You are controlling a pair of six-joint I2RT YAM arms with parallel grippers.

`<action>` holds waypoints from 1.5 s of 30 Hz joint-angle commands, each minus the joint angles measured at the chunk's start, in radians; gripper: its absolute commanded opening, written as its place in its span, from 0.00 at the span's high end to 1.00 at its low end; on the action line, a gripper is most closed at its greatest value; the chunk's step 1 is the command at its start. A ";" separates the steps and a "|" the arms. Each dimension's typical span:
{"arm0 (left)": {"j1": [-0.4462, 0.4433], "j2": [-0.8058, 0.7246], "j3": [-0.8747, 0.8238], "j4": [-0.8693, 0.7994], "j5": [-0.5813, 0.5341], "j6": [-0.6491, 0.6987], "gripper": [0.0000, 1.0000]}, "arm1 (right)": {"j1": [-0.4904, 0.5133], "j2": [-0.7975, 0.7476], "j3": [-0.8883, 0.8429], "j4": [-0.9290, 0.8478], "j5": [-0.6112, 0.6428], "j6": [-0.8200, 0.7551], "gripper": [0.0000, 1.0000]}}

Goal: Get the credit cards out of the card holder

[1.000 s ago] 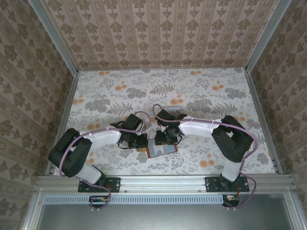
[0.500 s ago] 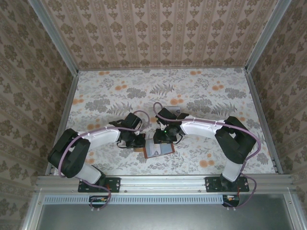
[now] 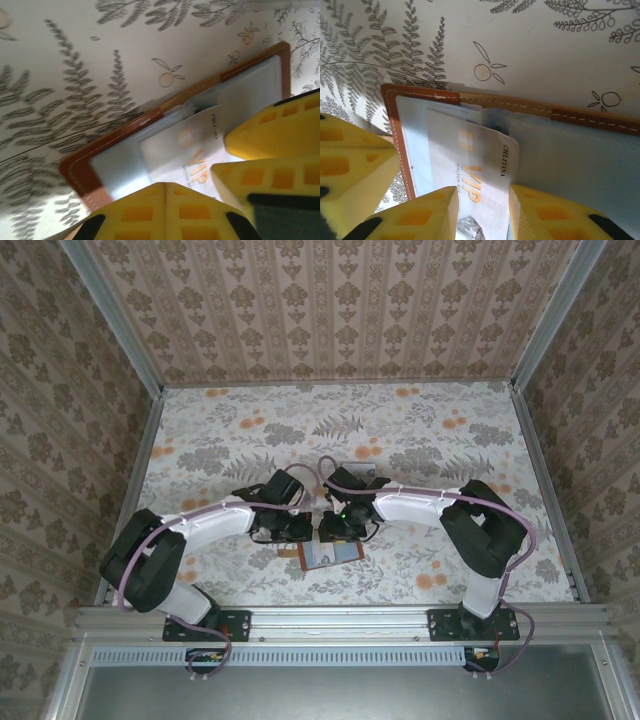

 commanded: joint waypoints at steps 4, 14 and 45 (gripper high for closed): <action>-0.035 0.070 0.023 0.045 0.020 -0.029 1.00 | -0.005 0.016 -0.001 -0.040 0.022 -0.011 0.66; -0.033 0.085 0.001 -0.009 -0.027 -0.006 1.00 | -0.008 0.011 -0.031 0.035 -0.043 0.015 0.66; -0.028 0.066 -0.002 -0.029 -0.039 0.001 1.00 | -0.048 -0.078 -0.119 0.175 -0.127 0.077 0.91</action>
